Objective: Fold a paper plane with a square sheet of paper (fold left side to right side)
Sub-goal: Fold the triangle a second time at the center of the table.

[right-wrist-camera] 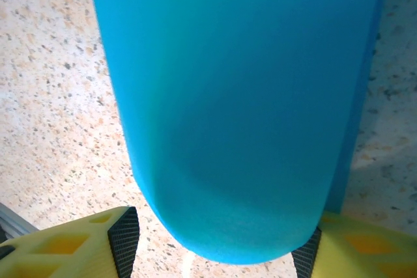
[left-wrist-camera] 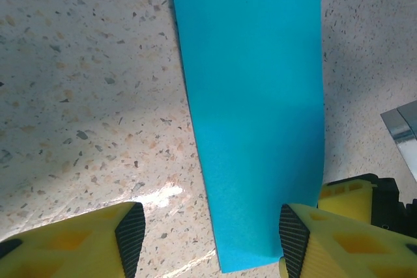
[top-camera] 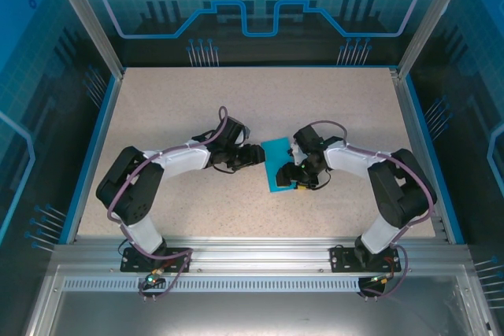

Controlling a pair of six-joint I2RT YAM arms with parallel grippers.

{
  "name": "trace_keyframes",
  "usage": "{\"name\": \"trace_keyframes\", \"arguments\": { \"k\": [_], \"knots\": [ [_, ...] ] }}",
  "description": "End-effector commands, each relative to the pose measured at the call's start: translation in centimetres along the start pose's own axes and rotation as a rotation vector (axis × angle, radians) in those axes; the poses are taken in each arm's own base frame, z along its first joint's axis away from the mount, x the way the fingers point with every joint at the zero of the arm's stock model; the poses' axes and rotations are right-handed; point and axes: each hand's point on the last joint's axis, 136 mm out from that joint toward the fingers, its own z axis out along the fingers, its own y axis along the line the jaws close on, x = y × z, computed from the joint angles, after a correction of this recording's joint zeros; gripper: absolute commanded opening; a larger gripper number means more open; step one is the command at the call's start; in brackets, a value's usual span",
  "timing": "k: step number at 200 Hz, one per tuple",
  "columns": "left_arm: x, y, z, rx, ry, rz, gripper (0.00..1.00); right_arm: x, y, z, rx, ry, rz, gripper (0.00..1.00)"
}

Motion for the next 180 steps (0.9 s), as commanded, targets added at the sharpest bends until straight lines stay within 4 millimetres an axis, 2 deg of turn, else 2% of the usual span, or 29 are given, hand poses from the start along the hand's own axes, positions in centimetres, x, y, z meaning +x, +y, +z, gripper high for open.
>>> {"name": "trace_keyframes", "arguments": {
  "k": [1,7,54,72,105,107,114,144,165,180],
  "knots": [
    [0.6,0.2,-0.9,-0.007,0.006,0.024,0.61,-0.3,1.2,-0.7,-0.073,-0.02,0.004,0.65],
    [0.6,0.2,-0.9,-0.009,0.006,0.023,0.61,0.2,0.7,-0.4,-0.08,-0.005,0.017,0.65],
    [0.6,-0.2,-1.8,0.014,-0.02,0.05,0.61,-1.8,0.6,-1.1,-0.162,-0.041,0.019,0.66],
    [0.7,-0.5,-2.6,0.043,-0.055,0.091,0.61,-2.7,0.9,-1.8,-0.247,-0.06,0.023,0.67],
    [2.2,-1.4,-3.4,0.077,-0.094,0.22,0.62,-3.1,0.8,-1.6,-0.335,-0.02,0.047,0.66],
    [2.4,-1.5,-3.4,0.078,-0.093,0.23,0.62,-3.7,1.3,-2.0,-0.347,-0.033,0.035,0.66],
    [2.9,-1.8,-3.5,0.078,-0.092,0.26,0.63,-4.1,1.4,-2.1,-0.362,-0.028,0.034,0.66],
    [4.8,-3.4,-3.6,0.092,-0.094,0.383,0.64,-4.6,1.2,-1.8,-0.355,-0.003,0.042,0.64],
    [5.3,-3.9,-3.8,0.074,-0.117,0.447,0.66,-5.2,0.9,-1.6,-0.355,0.007,0.079,0.63],
    [5.1,-3.9,-4.0,0.065,-0.128,0.451,0.66,-5.5,0.8,-1.3,-0.353,0.026,0.104,0.58]
  ]
}}
